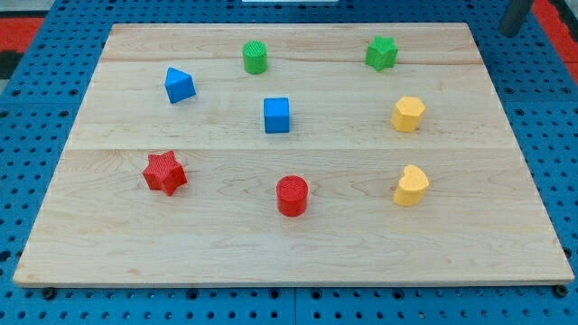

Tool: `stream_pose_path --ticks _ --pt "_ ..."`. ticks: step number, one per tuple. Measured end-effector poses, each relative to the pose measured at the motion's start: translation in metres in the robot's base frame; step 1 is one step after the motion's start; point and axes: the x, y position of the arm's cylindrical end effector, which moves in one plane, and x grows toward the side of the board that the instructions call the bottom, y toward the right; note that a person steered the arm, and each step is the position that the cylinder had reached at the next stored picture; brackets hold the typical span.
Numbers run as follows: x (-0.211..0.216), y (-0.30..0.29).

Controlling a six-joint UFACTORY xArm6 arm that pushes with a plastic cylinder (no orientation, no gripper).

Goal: Move the green circle to the top of the blue cube

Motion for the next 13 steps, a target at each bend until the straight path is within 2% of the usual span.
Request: stream_pose_path --ticks 1,3,4,5,6,7,9,10,11,12,13 --pt "0.080 -0.031" --pt "0.048 -0.162" --pt "0.082 -0.202" --pt "0.097 -0.237" --pt "0.075 -0.330" --pt "0.084 -0.388" --pt "0.088 -0.388" --pt "0.085 -0.427" --pt "0.061 -0.434" --pt "0.061 -0.429" --pt "0.050 -0.386"
